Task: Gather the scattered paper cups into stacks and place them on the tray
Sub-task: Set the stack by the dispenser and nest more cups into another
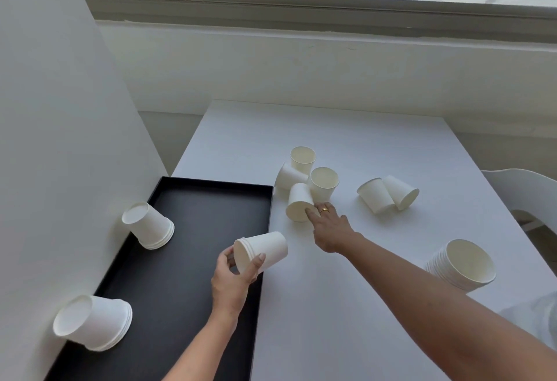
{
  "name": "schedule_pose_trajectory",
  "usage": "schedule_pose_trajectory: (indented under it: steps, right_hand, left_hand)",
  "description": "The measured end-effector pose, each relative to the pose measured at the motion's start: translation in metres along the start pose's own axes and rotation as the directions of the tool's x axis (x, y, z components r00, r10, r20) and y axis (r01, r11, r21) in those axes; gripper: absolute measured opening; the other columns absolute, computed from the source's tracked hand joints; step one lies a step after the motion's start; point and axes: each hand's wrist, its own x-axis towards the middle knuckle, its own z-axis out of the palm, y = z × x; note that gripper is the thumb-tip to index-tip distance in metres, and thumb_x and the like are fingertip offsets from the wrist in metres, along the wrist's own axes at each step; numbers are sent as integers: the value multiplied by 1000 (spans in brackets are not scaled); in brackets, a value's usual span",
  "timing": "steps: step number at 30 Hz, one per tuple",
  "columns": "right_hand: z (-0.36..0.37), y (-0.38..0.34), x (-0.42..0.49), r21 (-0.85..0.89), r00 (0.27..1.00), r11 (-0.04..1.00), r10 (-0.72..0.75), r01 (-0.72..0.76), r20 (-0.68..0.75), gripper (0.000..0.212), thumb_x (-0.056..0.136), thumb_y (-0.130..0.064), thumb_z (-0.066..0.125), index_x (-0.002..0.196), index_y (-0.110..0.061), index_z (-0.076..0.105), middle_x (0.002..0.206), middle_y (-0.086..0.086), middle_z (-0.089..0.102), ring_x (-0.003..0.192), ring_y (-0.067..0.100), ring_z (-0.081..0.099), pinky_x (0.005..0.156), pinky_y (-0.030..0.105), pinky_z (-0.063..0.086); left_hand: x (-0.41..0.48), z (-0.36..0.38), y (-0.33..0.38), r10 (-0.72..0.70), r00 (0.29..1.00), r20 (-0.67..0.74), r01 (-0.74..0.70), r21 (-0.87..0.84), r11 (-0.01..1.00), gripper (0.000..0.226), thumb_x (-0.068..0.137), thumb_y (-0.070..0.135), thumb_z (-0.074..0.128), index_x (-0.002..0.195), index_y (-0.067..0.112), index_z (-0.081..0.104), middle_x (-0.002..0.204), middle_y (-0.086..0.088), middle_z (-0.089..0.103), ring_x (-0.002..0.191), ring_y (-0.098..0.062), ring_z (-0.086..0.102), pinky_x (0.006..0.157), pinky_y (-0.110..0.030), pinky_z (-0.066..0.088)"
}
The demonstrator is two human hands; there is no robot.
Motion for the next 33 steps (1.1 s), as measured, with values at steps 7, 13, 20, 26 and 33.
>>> schedule_pose_trajectory:
  steps: [7,13,20,26,33]
  right_hand:
    - [-1,-1,-5,14,998,1000,-13,14,-59,49,100,-24,31,145,-8,18,152,9,22,139,28,16,100,46,34]
    - [7,-11,-29,-87,927,988,-151,129,-342,34,81,4,41,106,-9,60,104,9,59,104,30,48,75,36,31]
    - [14,-20,-59,-381,881,893,-365,240,-300,31,35,-2,76,47,-21,54,50,-4,54,54,17,53,49,23,25]
    - [16,-19,-60,-243,833,894,-442,377,-332,41,43,-11,80,80,-24,67,77,-6,63,67,16,56,48,24,40]
    - [16,-5,-55,-39,983,985,-168,166,-69,76,82,-26,63,143,-13,20,146,5,31,135,25,25,103,43,29]
  left_hand:
    - [0,-4,2,1,1000,-9,-1,-9,1000,65,64,37,81,118,20,50,108,-1,60,85,-4,60,84,-43,56]
    - [2,-2,-2,4,1000,-5,-4,-22,1000,60,68,30,81,117,20,49,107,-2,59,84,-5,60,84,-44,55]
    - [2,3,-2,39,999,-33,-40,-49,998,51,74,21,76,117,19,48,105,-2,55,81,-4,58,81,-41,55]
    - [-3,2,-4,26,999,-47,-29,-46,999,57,75,22,75,124,13,47,111,-7,57,76,-6,59,81,-41,55]
    - [-5,5,-6,8,1000,-9,-8,-46,999,60,74,24,76,126,13,47,112,-6,57,78,-8,60,81,-40,55]
